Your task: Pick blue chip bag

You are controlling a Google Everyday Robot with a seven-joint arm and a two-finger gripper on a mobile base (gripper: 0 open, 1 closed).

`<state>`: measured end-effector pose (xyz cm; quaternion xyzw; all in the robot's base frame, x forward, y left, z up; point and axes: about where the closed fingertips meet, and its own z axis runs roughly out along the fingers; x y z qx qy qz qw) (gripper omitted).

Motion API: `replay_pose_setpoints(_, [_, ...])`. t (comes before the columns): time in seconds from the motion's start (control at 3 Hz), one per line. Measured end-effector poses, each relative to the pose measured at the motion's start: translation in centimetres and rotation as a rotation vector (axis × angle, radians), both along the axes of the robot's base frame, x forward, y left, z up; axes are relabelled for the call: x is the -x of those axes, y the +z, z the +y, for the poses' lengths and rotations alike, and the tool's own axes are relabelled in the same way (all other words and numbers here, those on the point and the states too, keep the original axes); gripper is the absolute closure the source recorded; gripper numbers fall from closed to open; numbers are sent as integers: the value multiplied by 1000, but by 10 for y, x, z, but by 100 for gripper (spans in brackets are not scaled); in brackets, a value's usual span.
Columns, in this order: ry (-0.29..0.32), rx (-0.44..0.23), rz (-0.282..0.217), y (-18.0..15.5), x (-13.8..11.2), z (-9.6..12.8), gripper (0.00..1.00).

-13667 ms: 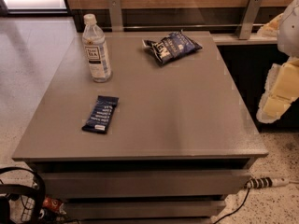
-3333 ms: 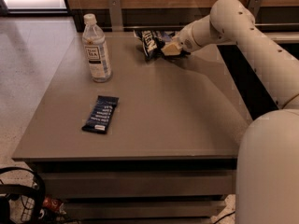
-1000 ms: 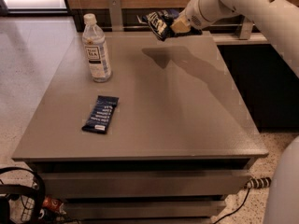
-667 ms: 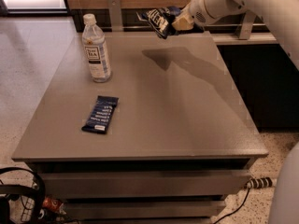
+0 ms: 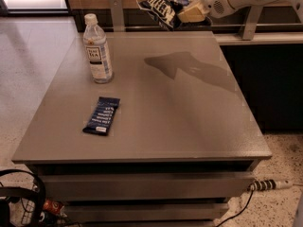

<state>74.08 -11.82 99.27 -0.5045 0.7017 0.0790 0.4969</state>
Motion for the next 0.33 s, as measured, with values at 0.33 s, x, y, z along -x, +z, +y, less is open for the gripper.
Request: replay_pose_setpoints(0.33, [12, -5, -11, 8, 10, 0, 100])
